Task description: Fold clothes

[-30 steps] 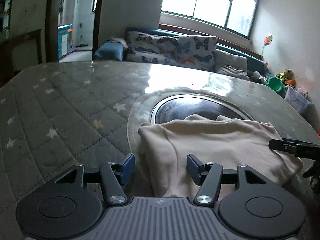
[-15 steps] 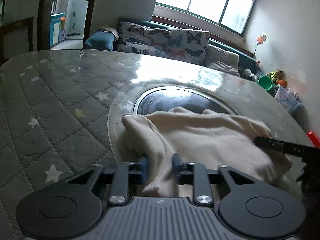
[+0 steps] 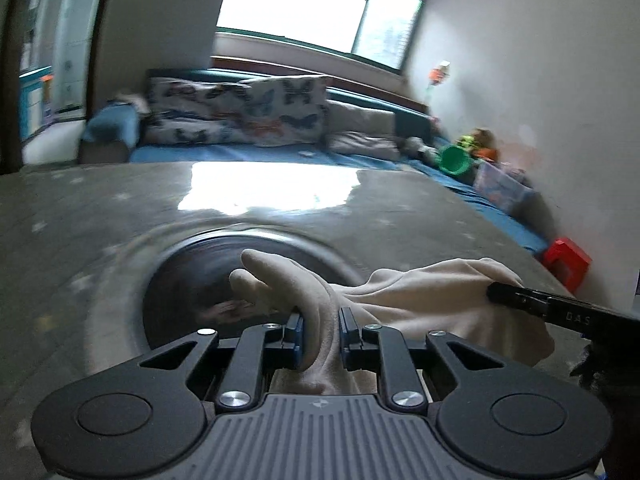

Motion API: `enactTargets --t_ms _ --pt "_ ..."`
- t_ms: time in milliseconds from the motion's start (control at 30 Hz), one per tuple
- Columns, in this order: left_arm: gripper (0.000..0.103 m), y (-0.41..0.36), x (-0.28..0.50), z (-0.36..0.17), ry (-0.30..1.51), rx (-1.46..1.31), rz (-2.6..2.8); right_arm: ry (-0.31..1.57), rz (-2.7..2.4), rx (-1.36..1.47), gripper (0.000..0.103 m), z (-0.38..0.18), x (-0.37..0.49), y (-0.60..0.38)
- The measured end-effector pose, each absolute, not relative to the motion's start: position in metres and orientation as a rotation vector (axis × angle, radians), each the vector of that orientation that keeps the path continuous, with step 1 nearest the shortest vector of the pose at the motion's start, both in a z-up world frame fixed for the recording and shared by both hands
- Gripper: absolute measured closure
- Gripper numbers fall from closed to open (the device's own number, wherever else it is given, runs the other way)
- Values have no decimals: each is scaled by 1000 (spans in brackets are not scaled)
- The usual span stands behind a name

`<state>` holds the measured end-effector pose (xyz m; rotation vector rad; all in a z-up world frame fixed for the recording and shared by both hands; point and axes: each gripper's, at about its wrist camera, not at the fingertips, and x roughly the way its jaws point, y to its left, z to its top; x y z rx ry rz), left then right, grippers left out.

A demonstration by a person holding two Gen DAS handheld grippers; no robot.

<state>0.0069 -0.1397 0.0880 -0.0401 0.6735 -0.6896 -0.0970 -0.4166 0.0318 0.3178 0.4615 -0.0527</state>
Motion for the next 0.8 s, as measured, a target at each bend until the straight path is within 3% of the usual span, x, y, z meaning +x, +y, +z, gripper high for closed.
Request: enactTargets --t_ms 367,467,600,800 --pt "84 -265 -11 91 670 21 -959 409 -368 257 91 54 -194 -484" --pt "78 -290 -18 78 709 82 -987 464 -431 264 88 39 -210 -492" --pt "76 -292 -22 57 746 158 -969 538 -490 232 81 16 -223 -493" --pt "73 -269 -24 61 707 147 -912 505 -455 189 81 10 -223 -468"
